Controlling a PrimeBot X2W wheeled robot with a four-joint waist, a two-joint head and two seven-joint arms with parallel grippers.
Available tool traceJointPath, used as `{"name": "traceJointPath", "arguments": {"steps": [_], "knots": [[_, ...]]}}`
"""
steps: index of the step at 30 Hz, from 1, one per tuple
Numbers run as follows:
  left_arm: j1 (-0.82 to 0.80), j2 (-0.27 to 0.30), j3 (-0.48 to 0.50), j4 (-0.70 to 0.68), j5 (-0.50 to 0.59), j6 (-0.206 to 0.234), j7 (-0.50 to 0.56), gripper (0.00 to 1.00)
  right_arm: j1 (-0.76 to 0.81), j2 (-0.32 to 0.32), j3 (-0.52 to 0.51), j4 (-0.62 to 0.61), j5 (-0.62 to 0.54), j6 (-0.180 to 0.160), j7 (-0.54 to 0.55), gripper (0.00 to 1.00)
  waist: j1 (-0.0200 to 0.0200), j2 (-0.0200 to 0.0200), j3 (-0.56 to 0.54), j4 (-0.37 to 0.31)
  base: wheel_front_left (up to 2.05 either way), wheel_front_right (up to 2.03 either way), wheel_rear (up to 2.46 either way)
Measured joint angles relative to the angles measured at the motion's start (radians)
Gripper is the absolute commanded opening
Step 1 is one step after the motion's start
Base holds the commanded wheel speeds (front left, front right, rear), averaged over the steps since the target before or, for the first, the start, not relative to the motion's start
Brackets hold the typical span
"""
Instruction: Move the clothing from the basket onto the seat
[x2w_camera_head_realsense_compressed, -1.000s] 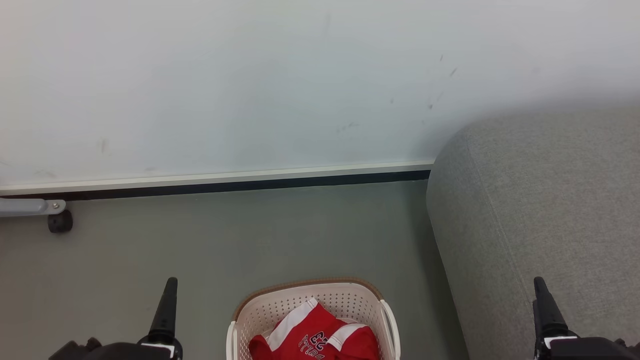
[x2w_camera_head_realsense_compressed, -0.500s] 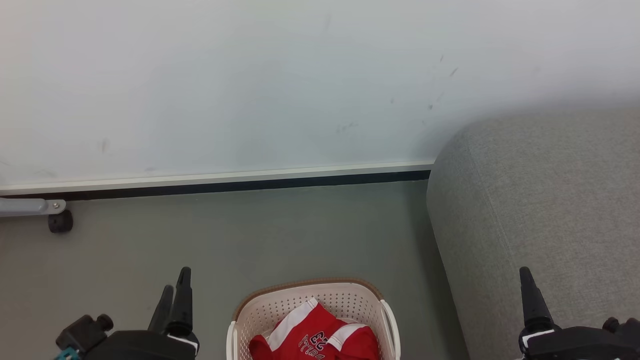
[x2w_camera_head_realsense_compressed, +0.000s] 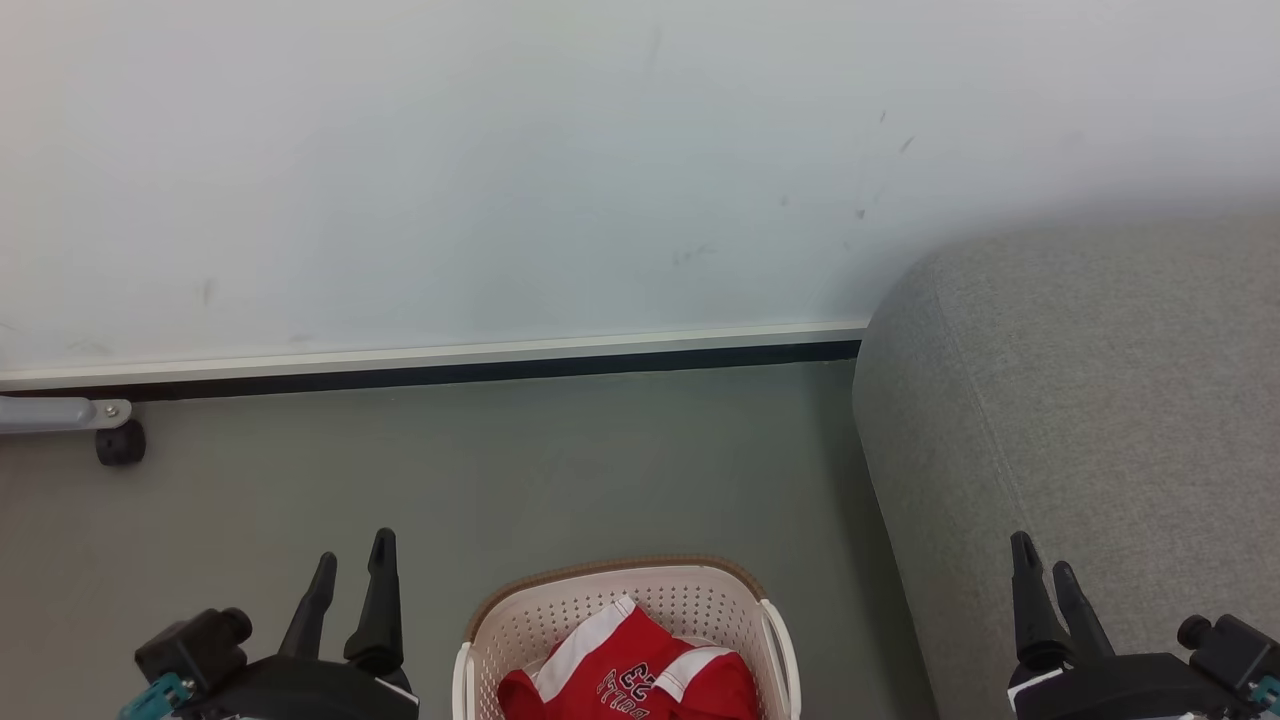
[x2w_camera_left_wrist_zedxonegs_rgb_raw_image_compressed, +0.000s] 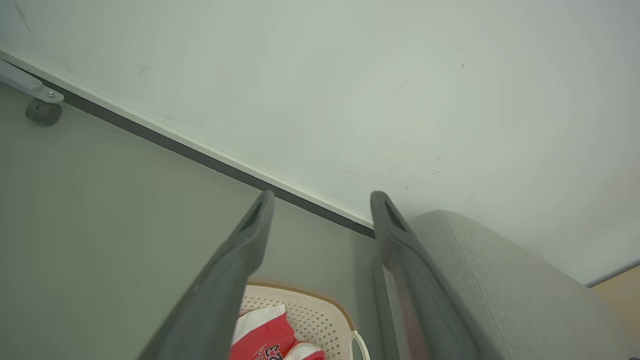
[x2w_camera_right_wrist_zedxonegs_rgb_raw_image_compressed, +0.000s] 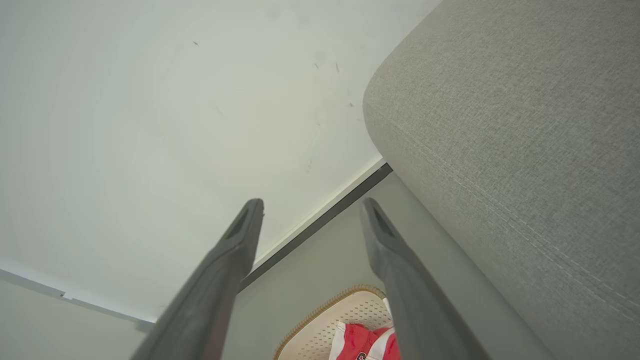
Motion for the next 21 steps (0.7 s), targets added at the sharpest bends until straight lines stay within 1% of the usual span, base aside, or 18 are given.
{"name": "traceJointPath", "arguments": {"steps": [21], "knots": [[0.026, 0.016, -0.03, -0.024, 0.321, 0.053, -0.079, 1.0, 0.021, -0.025, 0.067, -0.025, -0.288, -0.047, -0.077, 1.0, 0.0, 0.0, -0.006, -0.002, 0.0, 0.0, 0.0]]}}
